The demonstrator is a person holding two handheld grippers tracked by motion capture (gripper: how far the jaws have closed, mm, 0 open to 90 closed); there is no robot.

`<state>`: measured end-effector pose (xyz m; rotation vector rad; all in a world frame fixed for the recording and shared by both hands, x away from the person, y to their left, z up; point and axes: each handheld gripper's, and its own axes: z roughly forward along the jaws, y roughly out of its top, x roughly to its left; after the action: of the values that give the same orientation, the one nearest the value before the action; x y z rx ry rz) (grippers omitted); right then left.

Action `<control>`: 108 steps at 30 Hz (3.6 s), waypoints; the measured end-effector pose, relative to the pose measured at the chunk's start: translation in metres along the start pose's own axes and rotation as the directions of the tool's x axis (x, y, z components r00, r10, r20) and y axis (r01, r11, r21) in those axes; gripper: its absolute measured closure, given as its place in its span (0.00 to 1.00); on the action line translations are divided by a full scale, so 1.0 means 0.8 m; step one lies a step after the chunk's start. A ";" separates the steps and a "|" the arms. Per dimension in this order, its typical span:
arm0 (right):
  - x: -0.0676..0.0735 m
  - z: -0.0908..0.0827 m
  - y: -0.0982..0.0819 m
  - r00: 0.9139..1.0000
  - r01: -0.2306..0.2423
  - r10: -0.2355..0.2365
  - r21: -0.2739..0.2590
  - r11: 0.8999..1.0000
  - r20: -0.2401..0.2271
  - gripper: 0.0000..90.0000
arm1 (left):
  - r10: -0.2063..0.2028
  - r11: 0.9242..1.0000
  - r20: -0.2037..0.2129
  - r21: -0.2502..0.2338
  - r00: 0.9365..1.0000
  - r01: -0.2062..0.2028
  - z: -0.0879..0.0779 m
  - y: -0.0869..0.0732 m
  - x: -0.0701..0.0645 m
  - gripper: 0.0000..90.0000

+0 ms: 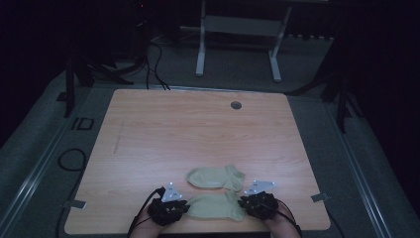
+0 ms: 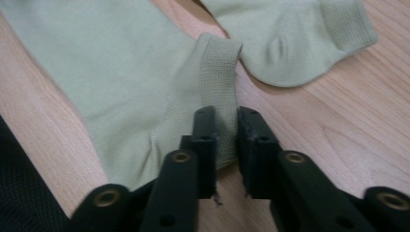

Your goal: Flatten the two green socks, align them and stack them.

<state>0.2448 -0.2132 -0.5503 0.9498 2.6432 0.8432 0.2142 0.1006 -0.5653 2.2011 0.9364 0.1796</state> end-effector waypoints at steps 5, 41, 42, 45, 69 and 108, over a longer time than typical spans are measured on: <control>0.005 -0.001 0.000 1.000 0.017 -0.017 -0.004 1.000 0.015 0.93 | -0.012 1.000 0.001 -0.014 1.000 0.012 -0.001 0.001 -0.003 0.97; -0.077 -0.007 0.067 0.990 -0.139 0.140 -0.090 0.986 0.010 0.93 | -0.048 0.998 -0.072 -0.047 0.996 0.044 0.006 0.088 0.055 0.97; -0.077 -0.003 0.067 0.990 -0.140 0.141 -0.084 0.987 0.011 0.93 | -0.047 0.998 -0.076 -0.038 0.996 0.045 0.009 0.085 0.058 0.97; -0.078 0.007 0.068 0.989 -0.146 0.147 -0.071 0.987 0.006 0.93 | -0.069 0.997 -0.072 -0.024 0.995 0.067 0.017 0.078 0.065 0.97; -0.093 0.043 0.071 0.989 -0.137 0.138 -0.005 0.990 0.049 0.90 | -0.103 0.995 -0.079 -0.011 0.992 0.103 0.039 0.073 0.078 0.89; -0.091 0.008 0.090 0.996 -0.086 0.085 -0.136 0.987 -0.015 0.15 | -0.157 0.970 -0.089 -0.202 0.984 0.137 -0.006 0.069 0.092 0.08</control>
<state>0.3404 -0.2116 -0.5135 1.0319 2.5297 1.0359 0.2975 0.1271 -0.5353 1.9496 1.0883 0.3053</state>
